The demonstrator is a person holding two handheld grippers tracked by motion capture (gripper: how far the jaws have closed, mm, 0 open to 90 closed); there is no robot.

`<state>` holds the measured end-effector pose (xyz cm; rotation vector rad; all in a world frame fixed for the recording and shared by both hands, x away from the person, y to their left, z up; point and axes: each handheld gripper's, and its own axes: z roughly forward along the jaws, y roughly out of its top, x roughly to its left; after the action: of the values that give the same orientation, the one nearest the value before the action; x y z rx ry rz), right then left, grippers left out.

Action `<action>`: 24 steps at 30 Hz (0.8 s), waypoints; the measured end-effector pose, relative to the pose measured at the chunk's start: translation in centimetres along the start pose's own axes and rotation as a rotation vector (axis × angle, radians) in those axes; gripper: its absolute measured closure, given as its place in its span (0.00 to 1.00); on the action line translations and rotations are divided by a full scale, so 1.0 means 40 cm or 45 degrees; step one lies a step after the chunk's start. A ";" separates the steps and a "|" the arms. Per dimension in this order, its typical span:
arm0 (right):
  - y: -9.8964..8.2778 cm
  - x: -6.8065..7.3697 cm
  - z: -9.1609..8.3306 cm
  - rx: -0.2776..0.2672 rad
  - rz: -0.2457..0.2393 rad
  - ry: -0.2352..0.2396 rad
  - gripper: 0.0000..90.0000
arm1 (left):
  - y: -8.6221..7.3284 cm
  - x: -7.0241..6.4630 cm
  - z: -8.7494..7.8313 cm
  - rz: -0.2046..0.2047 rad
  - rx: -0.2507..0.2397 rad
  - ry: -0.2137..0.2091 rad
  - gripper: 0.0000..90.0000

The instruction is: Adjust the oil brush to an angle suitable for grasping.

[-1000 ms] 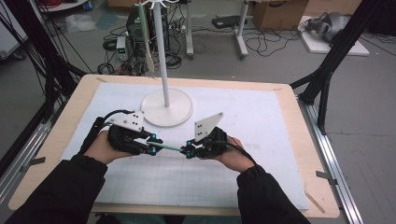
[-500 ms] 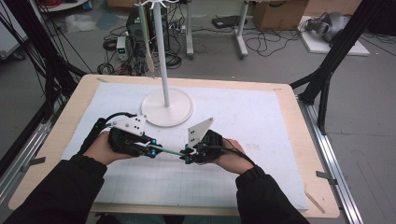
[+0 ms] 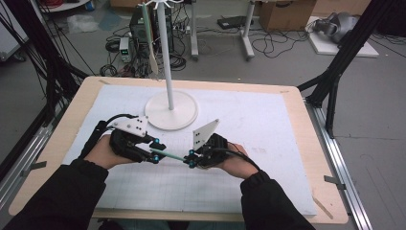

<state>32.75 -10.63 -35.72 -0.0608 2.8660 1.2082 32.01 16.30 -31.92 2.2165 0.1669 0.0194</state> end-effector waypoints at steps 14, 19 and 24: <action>0.022 -0.018 -0.014 -0.246 0.069 -0.057 0.94 | 0.006 0.008 -0.020 -0.058 -0.164 0.046 0.75; 0.032 -0.018 -0.005 -0.296 0.078 -0.054 0.94 | 0.008 0.007 -0.016 -0.060 -0.175 0.040 0.81; 0.038 -0.018 0.001 -0.326 0.082 -0.060 0.94 | 0.009 0.010 -0.026 -0.068 -0.221 0.042 0.88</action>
<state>33.42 -9.53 -34.65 0.0544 2.6760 1.5598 32.39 16.94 -31.03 2.0389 0.2344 0.0396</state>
